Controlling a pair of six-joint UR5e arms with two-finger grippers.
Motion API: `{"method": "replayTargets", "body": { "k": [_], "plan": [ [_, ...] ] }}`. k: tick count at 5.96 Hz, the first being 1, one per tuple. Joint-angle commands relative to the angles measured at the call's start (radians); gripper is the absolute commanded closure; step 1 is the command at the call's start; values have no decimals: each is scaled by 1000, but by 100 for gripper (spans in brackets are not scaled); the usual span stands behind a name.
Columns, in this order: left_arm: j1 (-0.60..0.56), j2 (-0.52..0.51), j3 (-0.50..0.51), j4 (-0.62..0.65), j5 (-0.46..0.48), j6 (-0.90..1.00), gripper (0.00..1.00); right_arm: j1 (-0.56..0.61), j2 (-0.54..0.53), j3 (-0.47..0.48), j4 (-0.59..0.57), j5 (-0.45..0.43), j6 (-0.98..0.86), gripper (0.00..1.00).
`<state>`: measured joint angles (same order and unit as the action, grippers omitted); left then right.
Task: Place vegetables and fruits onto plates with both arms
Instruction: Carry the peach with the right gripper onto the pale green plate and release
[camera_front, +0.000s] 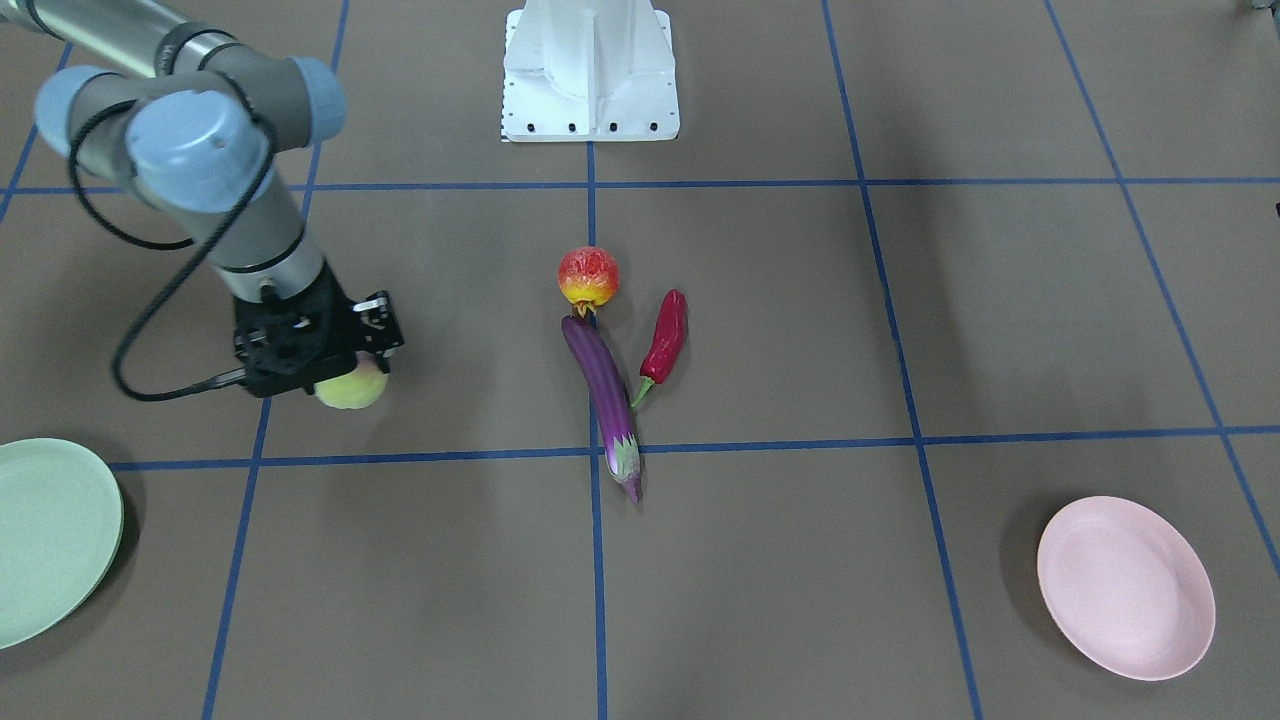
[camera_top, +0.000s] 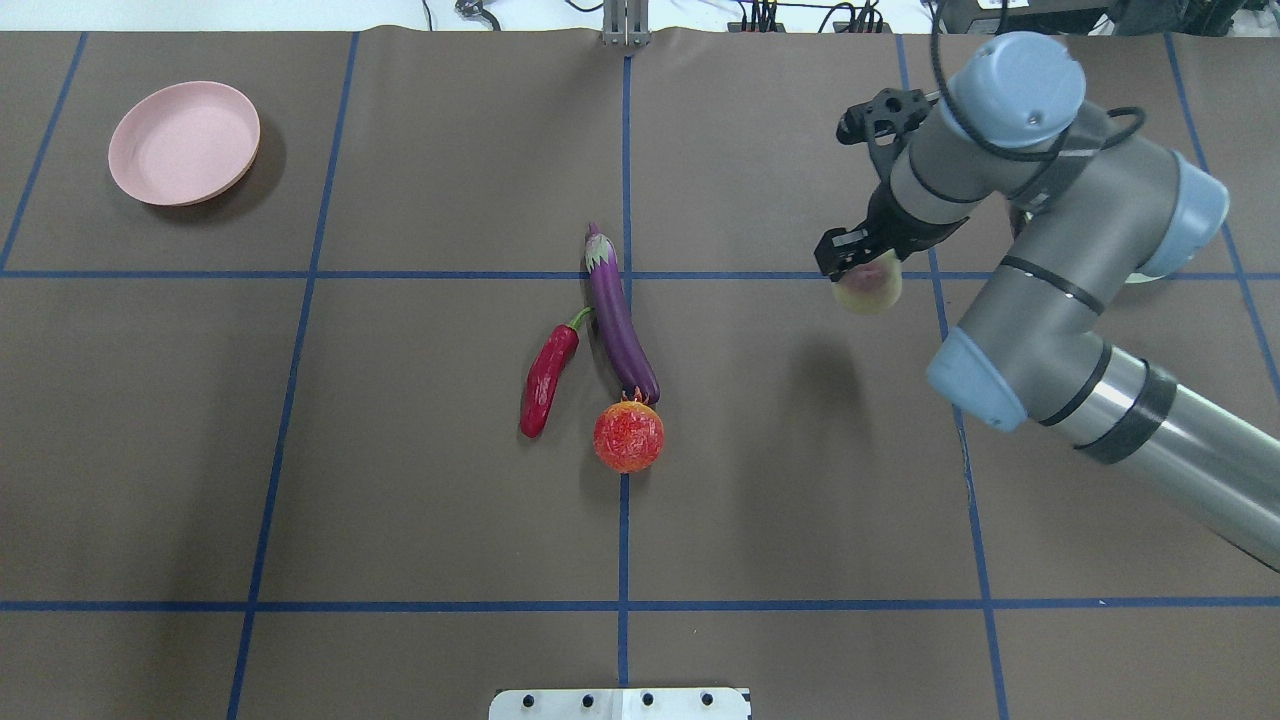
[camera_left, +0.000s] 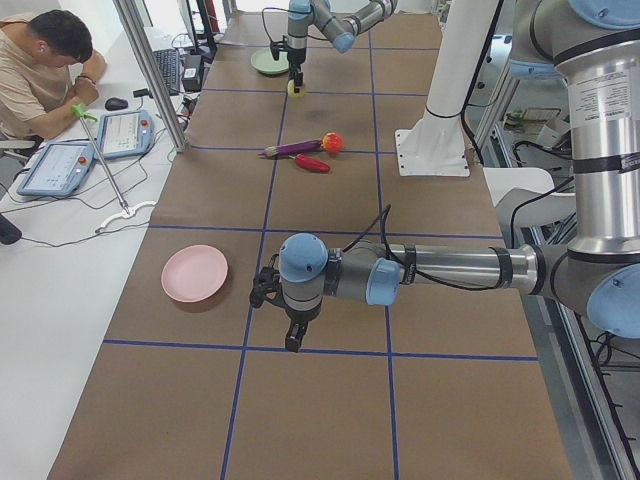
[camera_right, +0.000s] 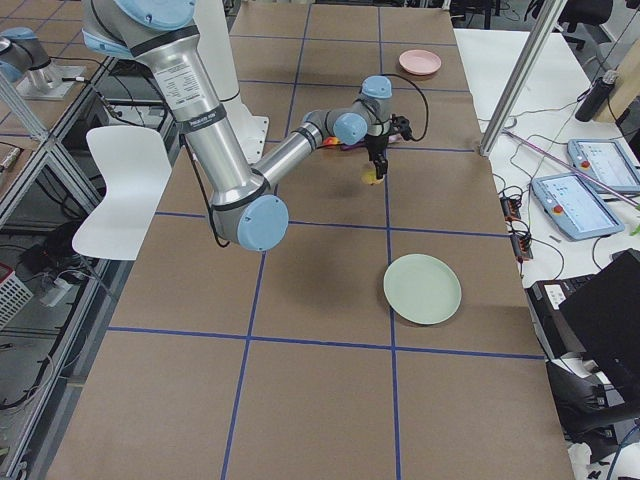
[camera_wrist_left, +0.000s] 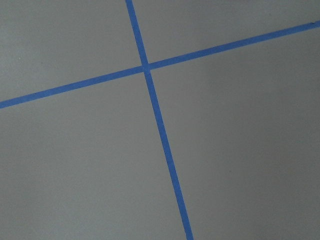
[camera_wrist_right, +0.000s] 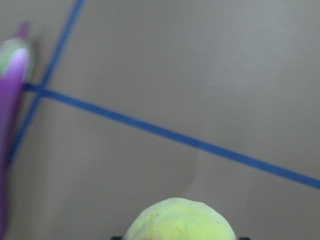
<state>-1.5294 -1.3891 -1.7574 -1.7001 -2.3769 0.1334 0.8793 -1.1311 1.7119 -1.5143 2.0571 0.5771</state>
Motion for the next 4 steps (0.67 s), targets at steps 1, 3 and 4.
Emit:
{"method": "replayTargets", "body": {
  "k": [1,3,4],
  "plan": [
    [0,-1,-1,0,1,2,0,226,-160,-24,-1,168,-425,100],
    [0,-2,-2,-1,-1,2,0,347,-180,-243,166,290,-601,100],
    [0,-2,-4,-1,-1,2,0,360,-176,-371,345,297,-600,100]
  ]
}}
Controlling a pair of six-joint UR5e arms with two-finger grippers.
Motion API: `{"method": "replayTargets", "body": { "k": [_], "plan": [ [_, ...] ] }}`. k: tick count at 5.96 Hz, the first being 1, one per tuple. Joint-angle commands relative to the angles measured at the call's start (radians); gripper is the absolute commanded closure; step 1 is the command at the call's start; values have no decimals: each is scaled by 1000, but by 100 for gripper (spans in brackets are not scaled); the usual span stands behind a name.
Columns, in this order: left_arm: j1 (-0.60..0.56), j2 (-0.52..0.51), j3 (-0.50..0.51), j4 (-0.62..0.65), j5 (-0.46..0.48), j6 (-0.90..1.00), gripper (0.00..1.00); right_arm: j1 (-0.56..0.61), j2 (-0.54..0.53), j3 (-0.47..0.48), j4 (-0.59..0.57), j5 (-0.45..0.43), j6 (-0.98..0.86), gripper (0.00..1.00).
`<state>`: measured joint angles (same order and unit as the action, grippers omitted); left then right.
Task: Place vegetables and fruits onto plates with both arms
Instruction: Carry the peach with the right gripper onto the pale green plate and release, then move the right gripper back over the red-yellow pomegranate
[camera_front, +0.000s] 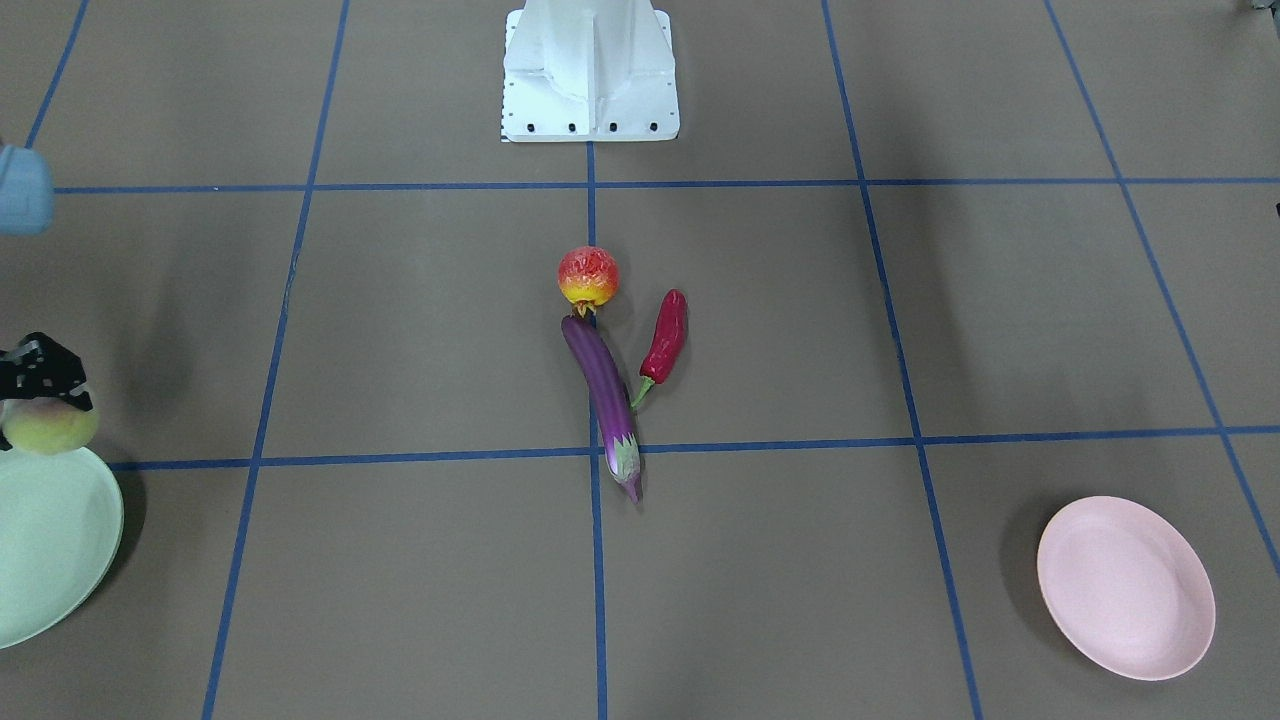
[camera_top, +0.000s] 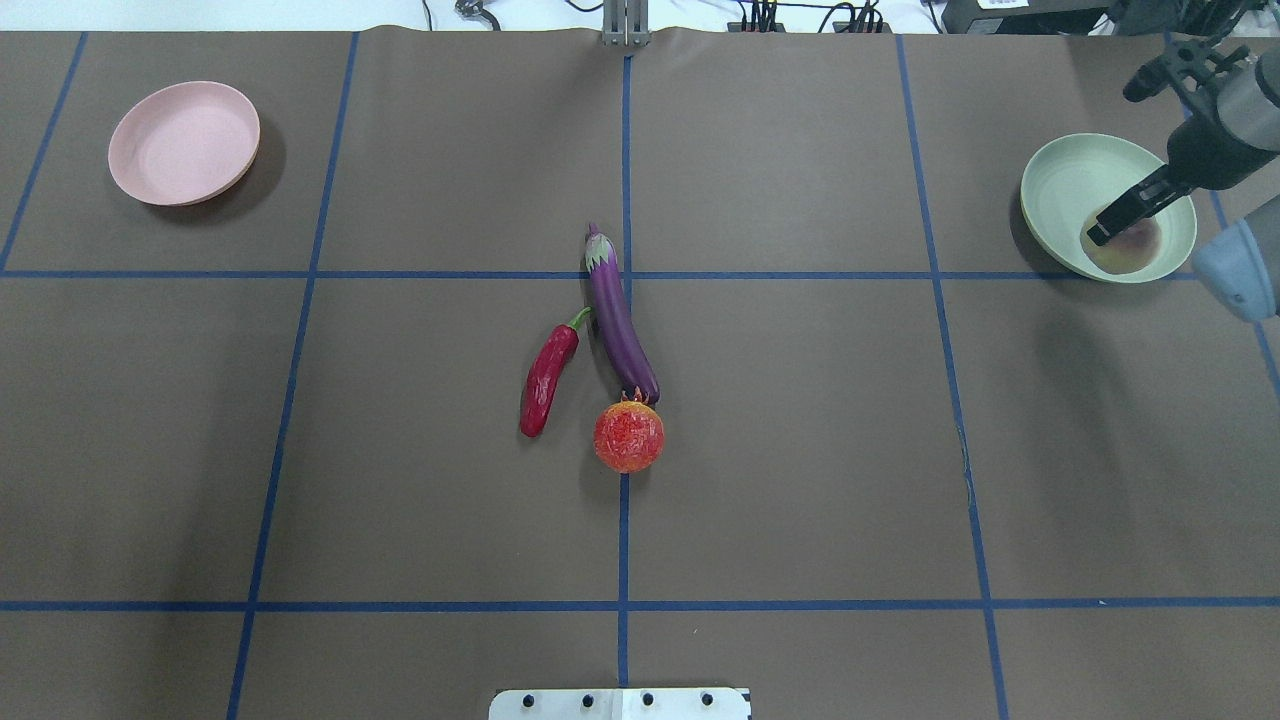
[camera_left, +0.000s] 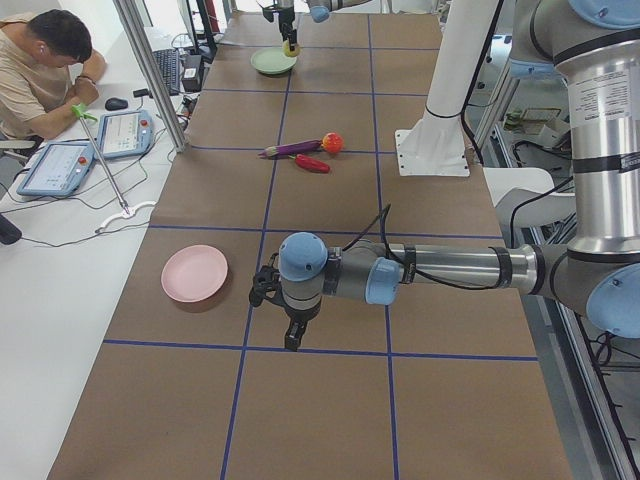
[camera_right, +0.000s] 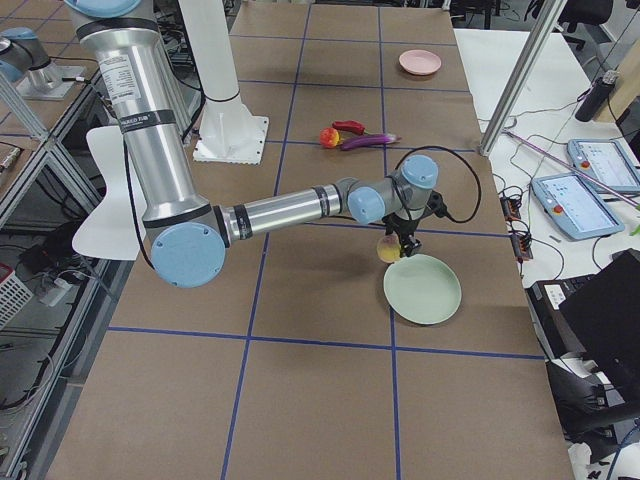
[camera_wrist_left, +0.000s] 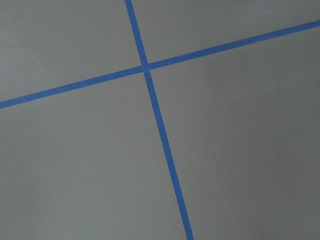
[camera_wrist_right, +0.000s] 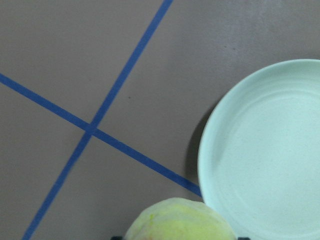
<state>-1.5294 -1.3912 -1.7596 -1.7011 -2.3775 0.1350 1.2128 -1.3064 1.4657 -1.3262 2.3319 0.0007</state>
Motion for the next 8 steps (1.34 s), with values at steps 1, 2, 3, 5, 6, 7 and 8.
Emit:
{"method": "replayTargets", "body": {
  "k": [1,2,3,5,6,7,8],
  "plan": [
    [0,-2,-1,-2,0,0,0,25,-1,-177,185,17,-30,58],
    [0,-5,-3,-2,0,0,0,27,-7,-176,186,14,-28,1],
    [0,-5,-3,-3,0,0,0,39,4,-145,185,14,-5,0],
    [0,-6,-6,-3,0,0,0,16,80,-32,174,-2,303,0],
    [0,-12,-4,-3,0,-1,0,-72,117,46,171,-63,481,0],
    [0,-20,0,-2,0,-5,0,-155,157,124,171,-89,647,1],
    [0,-20,0,-2,0,-6,0,-233,191,201,142,-130,789,2]
  ]
}}
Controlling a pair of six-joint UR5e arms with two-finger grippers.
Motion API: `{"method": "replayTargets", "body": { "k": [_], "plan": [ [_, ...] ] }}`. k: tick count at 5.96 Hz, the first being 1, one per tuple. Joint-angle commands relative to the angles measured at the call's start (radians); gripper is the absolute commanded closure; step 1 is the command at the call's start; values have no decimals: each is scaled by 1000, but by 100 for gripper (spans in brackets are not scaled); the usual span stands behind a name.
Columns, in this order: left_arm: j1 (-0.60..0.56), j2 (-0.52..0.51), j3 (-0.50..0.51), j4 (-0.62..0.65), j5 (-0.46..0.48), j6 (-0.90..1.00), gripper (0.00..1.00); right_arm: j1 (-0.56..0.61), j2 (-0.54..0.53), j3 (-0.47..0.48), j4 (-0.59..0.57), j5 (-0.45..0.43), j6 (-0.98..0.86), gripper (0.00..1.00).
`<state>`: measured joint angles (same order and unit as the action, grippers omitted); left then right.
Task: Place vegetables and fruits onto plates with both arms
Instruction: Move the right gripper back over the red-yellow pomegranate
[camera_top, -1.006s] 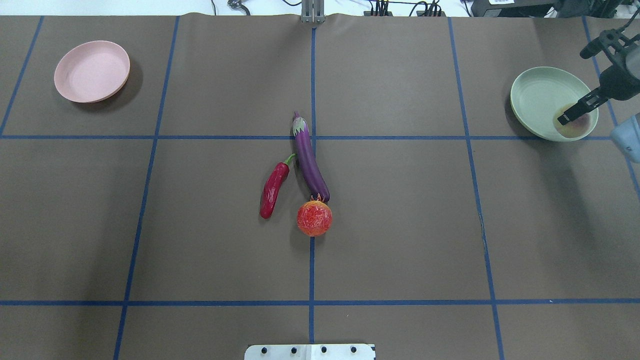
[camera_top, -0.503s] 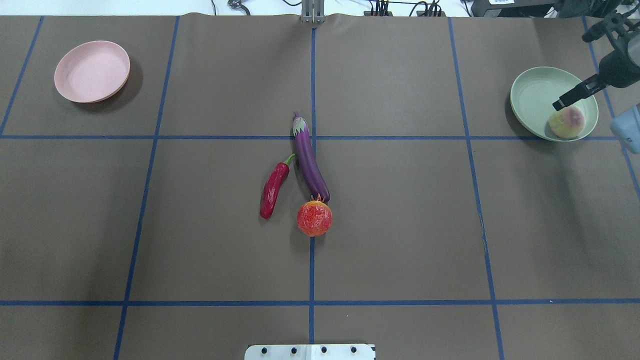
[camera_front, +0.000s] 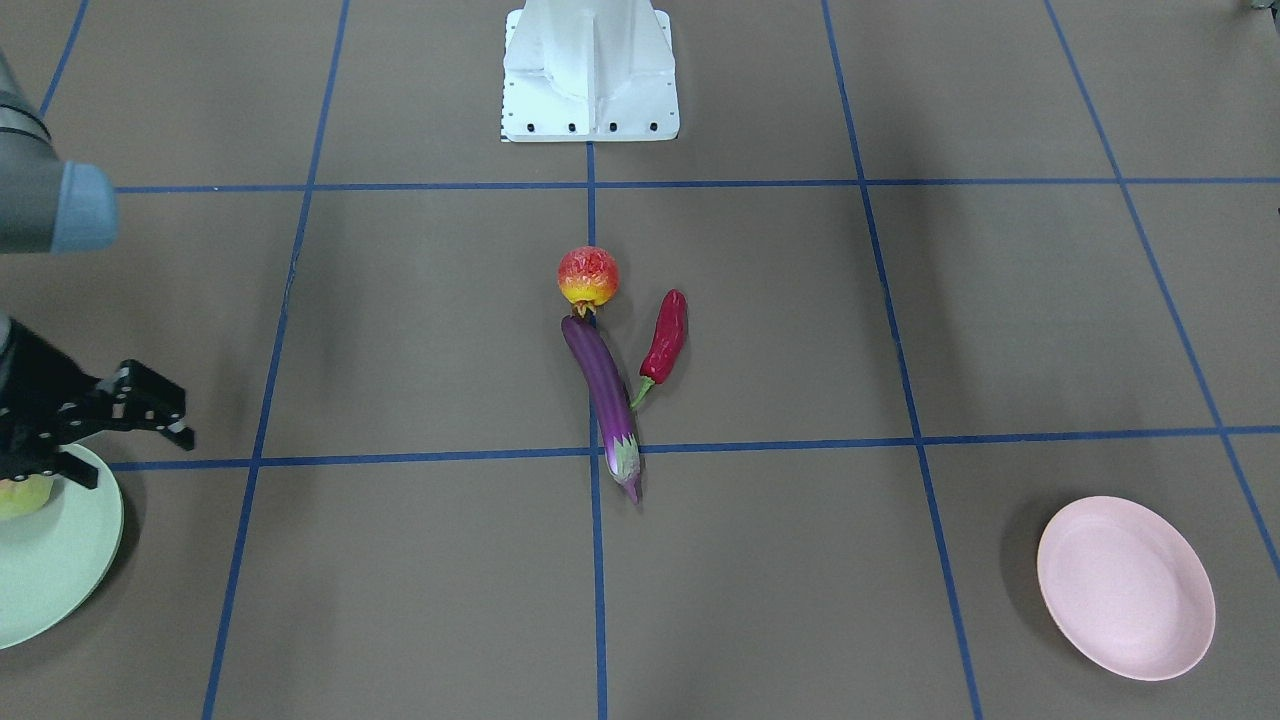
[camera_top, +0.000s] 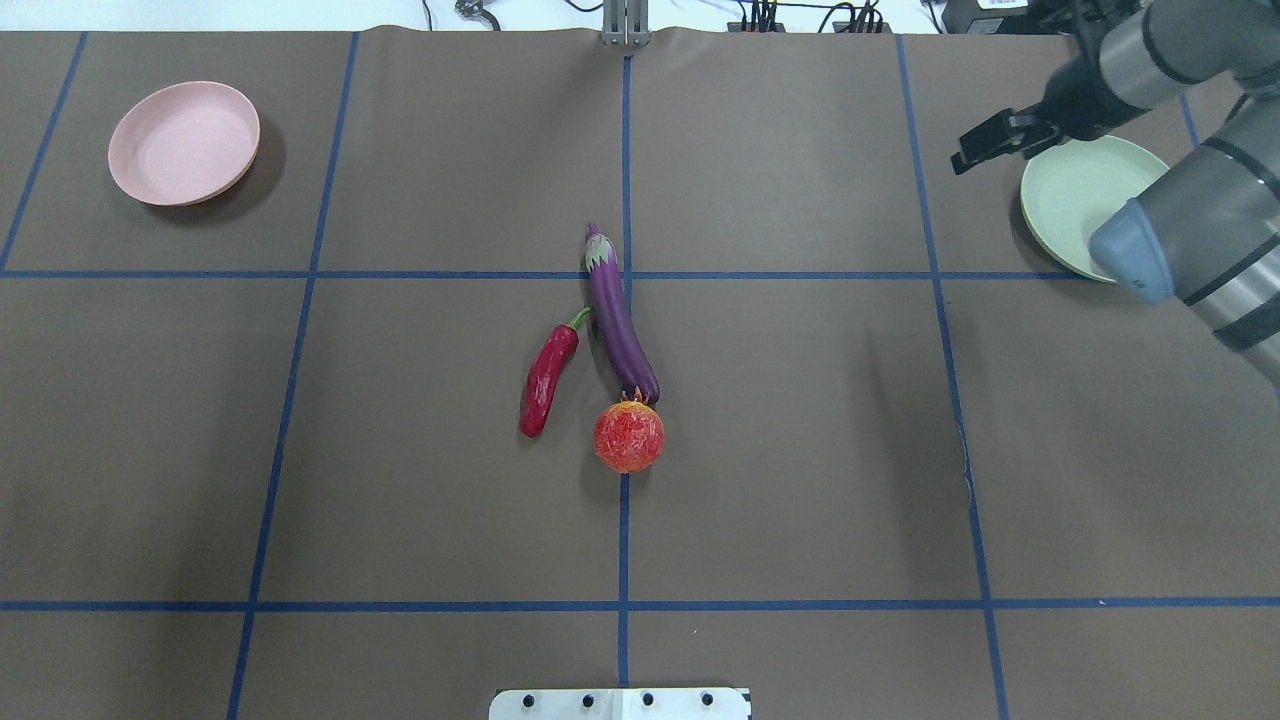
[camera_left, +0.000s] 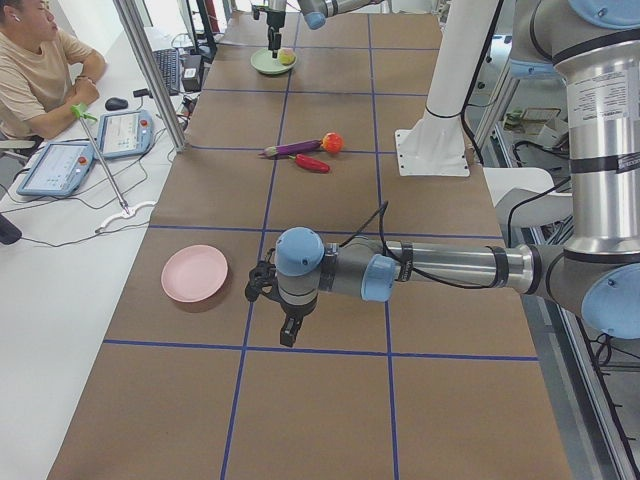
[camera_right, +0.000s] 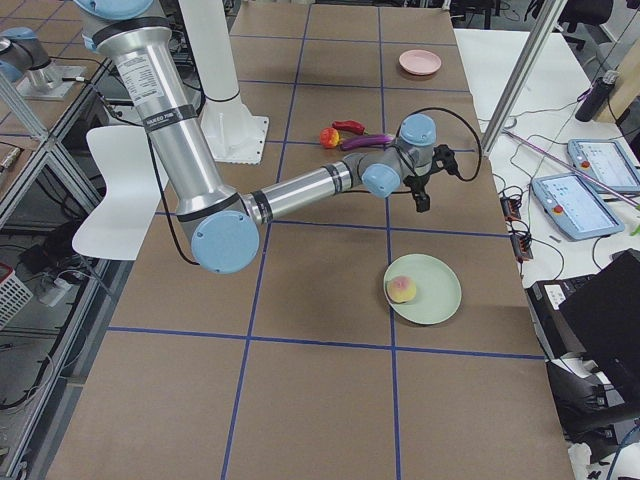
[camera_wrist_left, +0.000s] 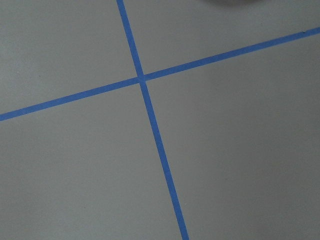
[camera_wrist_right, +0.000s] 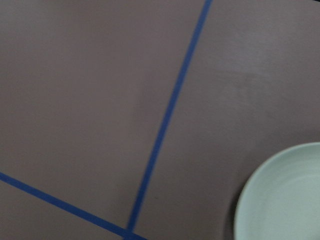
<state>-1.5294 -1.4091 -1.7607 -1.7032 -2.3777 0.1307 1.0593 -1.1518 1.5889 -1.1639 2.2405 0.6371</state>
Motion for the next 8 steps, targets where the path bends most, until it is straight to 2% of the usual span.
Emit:
{"method": "replayTargets", "body": {
  "k": [1,2,3,5,6,7,8],
  "plan": [
    [0,-2,1,0,0,-2,0,-185,82,171,-159,-158,265,2],
    [0,-2,0,0,0,-2,0,-322,165,234,-362,-327,327,2],
    [0,-2,1,0,0,-2,0,-432,246,234,-488,-445,401,2],
    [2,-2,1,2,0,-2,0,-583,314,174,-499,-604,566,2],
    [2,-2,3,2,0,-2,0,-617,384,70,-499,-630,614,2],
    [2,-2,3,2,0,-3,0,-652,421,9,-497,-675,630,2],
    [2,-2,6,2,0,-2,0,-680,420,-6,-499,-691,631,2]
  ]
}}
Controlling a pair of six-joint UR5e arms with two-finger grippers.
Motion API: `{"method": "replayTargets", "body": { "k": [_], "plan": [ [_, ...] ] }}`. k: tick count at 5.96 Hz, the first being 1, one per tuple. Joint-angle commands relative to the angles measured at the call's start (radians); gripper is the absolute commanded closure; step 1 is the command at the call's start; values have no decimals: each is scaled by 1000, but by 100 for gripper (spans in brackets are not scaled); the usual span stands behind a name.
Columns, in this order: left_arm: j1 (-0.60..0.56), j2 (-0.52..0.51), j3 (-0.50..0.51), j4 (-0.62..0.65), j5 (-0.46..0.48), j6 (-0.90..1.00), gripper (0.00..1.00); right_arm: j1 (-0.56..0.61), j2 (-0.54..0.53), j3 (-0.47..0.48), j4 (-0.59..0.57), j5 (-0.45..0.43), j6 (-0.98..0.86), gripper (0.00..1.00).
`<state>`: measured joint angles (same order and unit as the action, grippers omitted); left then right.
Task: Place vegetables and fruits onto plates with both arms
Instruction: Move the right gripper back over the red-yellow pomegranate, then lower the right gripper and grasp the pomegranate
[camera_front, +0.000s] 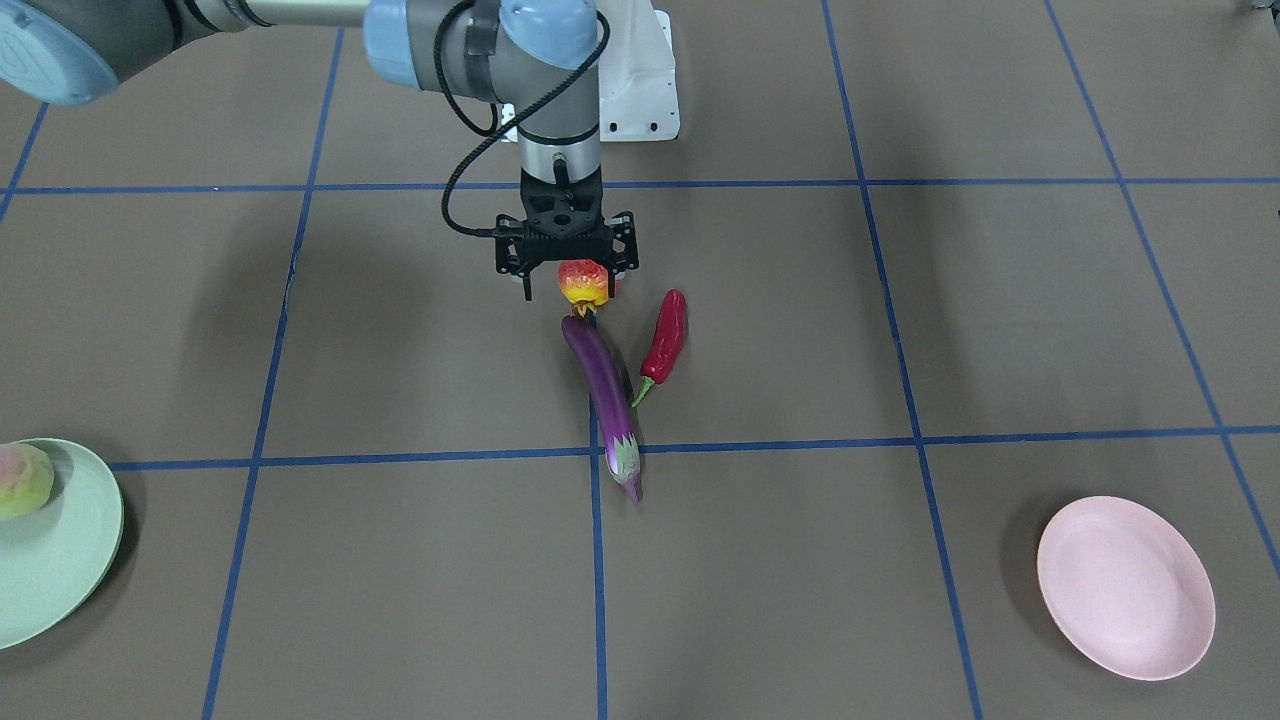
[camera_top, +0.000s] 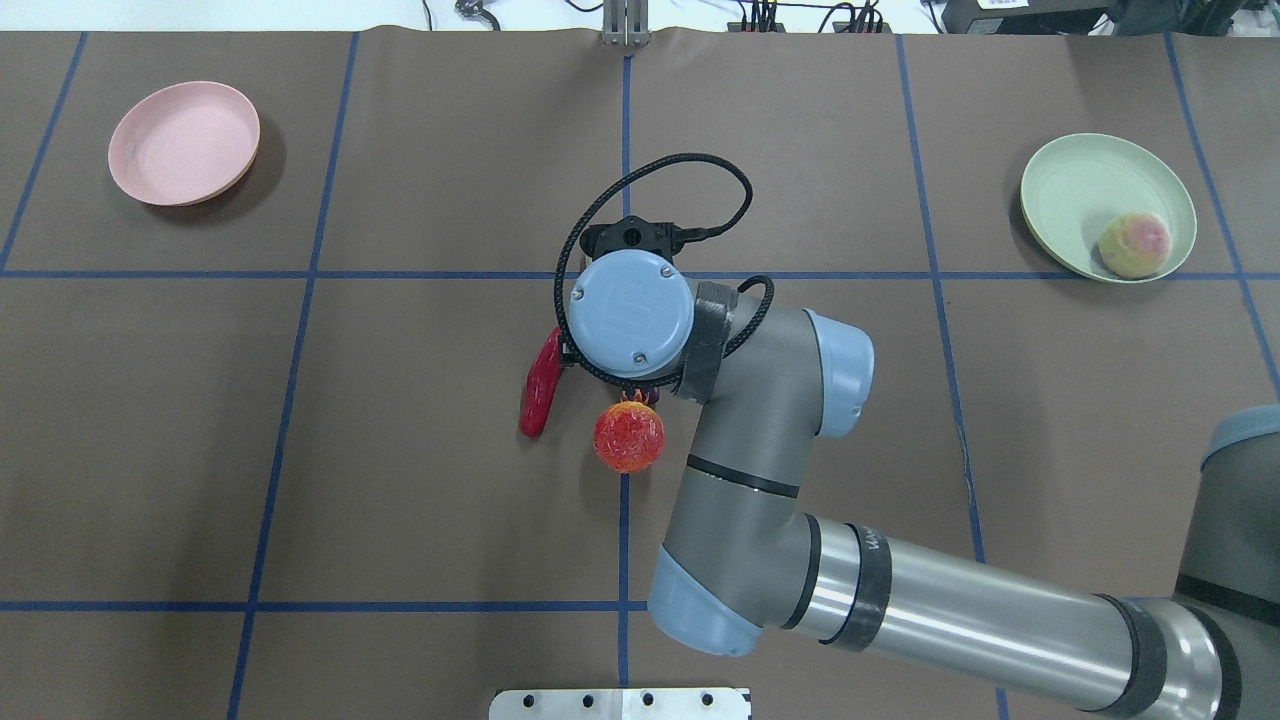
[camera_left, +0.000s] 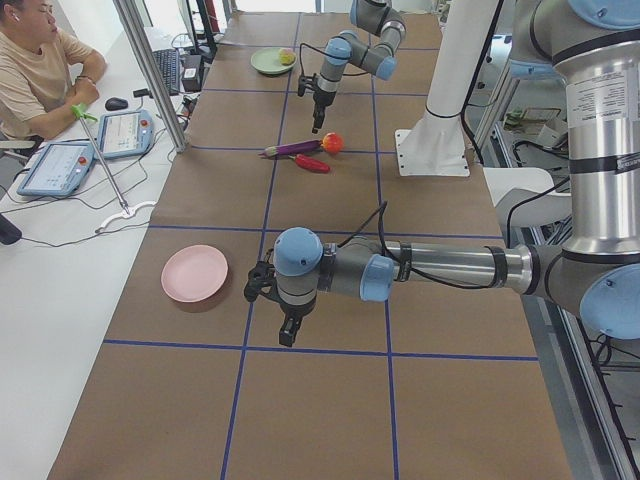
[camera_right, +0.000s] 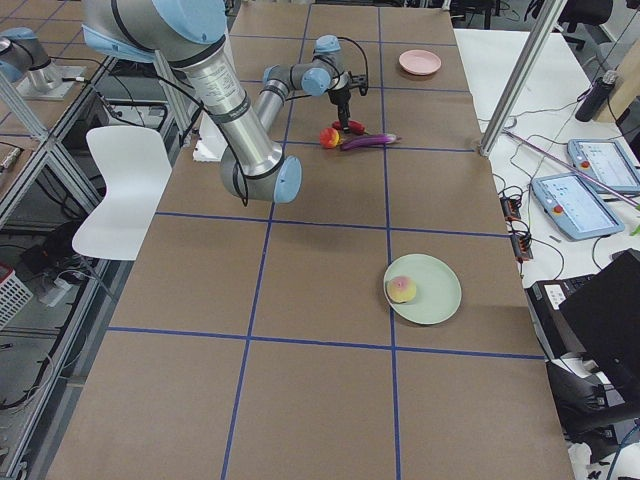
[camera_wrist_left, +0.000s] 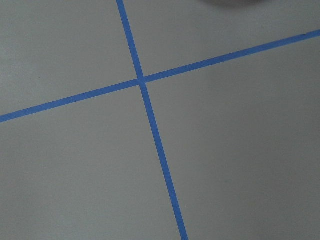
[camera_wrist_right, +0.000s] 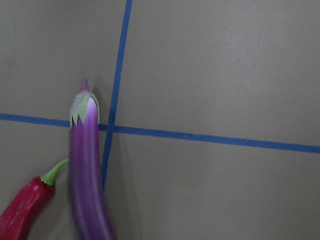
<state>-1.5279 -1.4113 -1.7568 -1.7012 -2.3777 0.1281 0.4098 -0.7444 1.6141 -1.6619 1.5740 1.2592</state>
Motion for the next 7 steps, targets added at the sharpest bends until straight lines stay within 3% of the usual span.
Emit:
{"method": "replayTargets", "body": {
  "k": [1,7],
  "plan": [
    [0,0,5,0,0,1,0,-45,14,-43,1,-25,18,2],
    [0,0,7,0,0,1,0,-92,-13,-80,2,-25,20,2]
  ]
}}
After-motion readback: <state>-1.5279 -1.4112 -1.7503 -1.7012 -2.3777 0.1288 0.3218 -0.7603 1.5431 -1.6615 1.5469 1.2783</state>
